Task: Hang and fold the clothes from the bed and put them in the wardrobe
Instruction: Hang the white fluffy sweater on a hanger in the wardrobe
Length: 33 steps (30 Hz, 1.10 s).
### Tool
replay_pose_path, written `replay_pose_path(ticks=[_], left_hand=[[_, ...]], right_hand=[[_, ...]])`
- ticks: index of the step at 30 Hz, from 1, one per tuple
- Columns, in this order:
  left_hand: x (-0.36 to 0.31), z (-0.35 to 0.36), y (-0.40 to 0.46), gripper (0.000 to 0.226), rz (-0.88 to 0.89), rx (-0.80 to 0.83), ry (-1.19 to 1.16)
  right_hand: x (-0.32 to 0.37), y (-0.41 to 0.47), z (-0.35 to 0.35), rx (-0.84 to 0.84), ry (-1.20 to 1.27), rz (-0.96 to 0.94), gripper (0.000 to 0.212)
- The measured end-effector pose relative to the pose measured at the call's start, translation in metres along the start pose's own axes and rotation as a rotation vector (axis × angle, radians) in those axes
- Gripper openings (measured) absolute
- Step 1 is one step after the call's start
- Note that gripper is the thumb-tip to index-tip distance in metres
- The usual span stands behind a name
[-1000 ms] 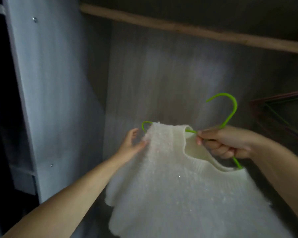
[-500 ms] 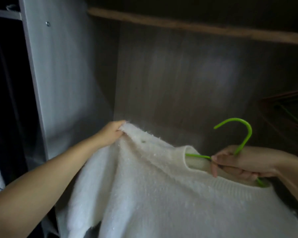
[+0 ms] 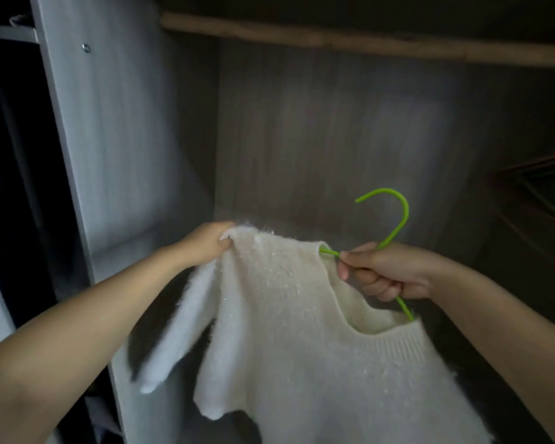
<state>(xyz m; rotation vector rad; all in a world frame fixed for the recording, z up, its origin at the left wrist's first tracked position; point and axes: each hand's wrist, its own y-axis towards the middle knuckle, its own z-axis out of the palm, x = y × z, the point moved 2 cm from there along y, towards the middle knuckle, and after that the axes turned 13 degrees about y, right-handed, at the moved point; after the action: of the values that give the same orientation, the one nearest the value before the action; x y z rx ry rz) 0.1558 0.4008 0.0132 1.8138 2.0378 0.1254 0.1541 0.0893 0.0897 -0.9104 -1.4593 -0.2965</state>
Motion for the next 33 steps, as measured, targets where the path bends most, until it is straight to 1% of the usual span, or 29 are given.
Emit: replay_pose_path(ticks=[2, 3, 4, 5, 6, 7, 9, 10, 12, 14, 16, 18, 19, 21, 22, 24, 26, 27, 28, 30, 33], left_hand=[[0.02, 0.006, 0.003, 0.029, -0.106, -0.01, 0.062], [0.025, 0.007, 0.004, 0.025, -0.182, -0.04, 0.054], [0.026, 0.006, 0.004, 0.026, -0.254, -0.083, 0.009], [0.021, 0.001, 0.003, 0.027, -0.29, -0.122, -0.061], [0.009, -0.006, -0.001, 0.027, -0.277, -0.136, -0.143], [-0.009, -0.016, -0.008, 0.026, -0.224, -0.119, -0.232], [-0.05, -0.039, -0.028, 0.025, -0.088, -0.032, -0.429], [-0.068, -0.052, -0.04, 0.025, -0.024, 0.026, -0.512], [-0.087, -0.073, -0.06, 0.03, 0.097, 0.13, -0.589], [-0.084, -0.095, -0.068, 0.043, 0.142, 0.183, -0.68], [-0.071, -0.116, -0.065, 0.06, 0.084, 0.201, -0.818], [-0.055, -0.132, -0.066, 0.067, -0.005, 0.197, -0.887], [-0.048, -0.137, -0.067, 0.071, -0.022, 0.187, -0.92], [-0.036, -0.146, -0.072, 0.078, -0.015, 0.114, -0.937], [-0.032, -0.155, -0.074, 0.077, -0.022, 0.064, -0.926], [-0.019, -0.176, -0.061, 0.067, -0.096, -0.064, -0.924], [-0.005, -0.197, -0.033, 0.052, -0.188, -0.213, -0.907], [0.001, -0.207, -0.018, 0.045, -0.234, -0.286, -0.891], [0.006, -0.215, -0.006, 0.041, -0.272, -0.342, -0.874], [0.015, -0.222, 0.012, 0.039, -0.315, -0.409, -0.821], [0.033, -0.212, 0.017, 0.046, -0.342, -0.414, -0.695]], right_hand=[[0.003, 0.011, 0.004, -0.033, 0.037, 0.023, 0.035], [0.005, 0.015, 0.004, -0.046, 0.081, 0.031, 0.034], [0.009, 0.022, 0.007, -0.054, 0.145, 0.033, 0.032], [0.015, 0.031, 0.012, -0.058, 0.228, 0.034, 0.031], [0.022, 0.042, 0.019, -0.056, 0.328, 0.035, 0.03], [0.031, 0.054, 0.029, -0.053, 0.44, 0.034, 0.029], [0.055, 0.081, 0.052, -0.031, 0.62, 0.018, 0.027], [0.07, 0.094, 0.065, -0.021, 0.645, -0.006, 0.027], [0.104, 0.115, 0.09, -0.03, 0.638, -0.086, 0.024], [0.137, 0.133, 0.112, -0.033, 0.644, -0.183, 0.02], [0.166, 0.147, 0.132, -0.055, 0.602, -0.272, 0.022], [0.19, 0.156, 0.149, -0.057, 0.541, -0.344, 0.027], [0.203, 0.16, 0.155, -0.062, 0.513, -0.388, 0.026], [0.229, 0.165, 0.163, -0.07, 0.467, -0.474, 0.026], [0.242, 0.167, 0.165, -0.06, 0.442, -0.516, 0.026], [0.269, 0.172, 0.167, -0.079, 0.332, -0.62, 0.023], [0.295, 0.18, 0.167, -0.224, 0.053, -0.726, 0.021], [0.306, 0.183, 0.169, -0.294, -0.109, -0.754, 0.021], [0.315, 0.185, 0.173, -0.329, -0.239, -0.768, 0.019], [0.326, 0.187, 0.184, -0.333, -0.366, -0.795, 0.016], [0.318, 0.206, 0.197, -0.315, -0.438, -0.771, 0.026]])
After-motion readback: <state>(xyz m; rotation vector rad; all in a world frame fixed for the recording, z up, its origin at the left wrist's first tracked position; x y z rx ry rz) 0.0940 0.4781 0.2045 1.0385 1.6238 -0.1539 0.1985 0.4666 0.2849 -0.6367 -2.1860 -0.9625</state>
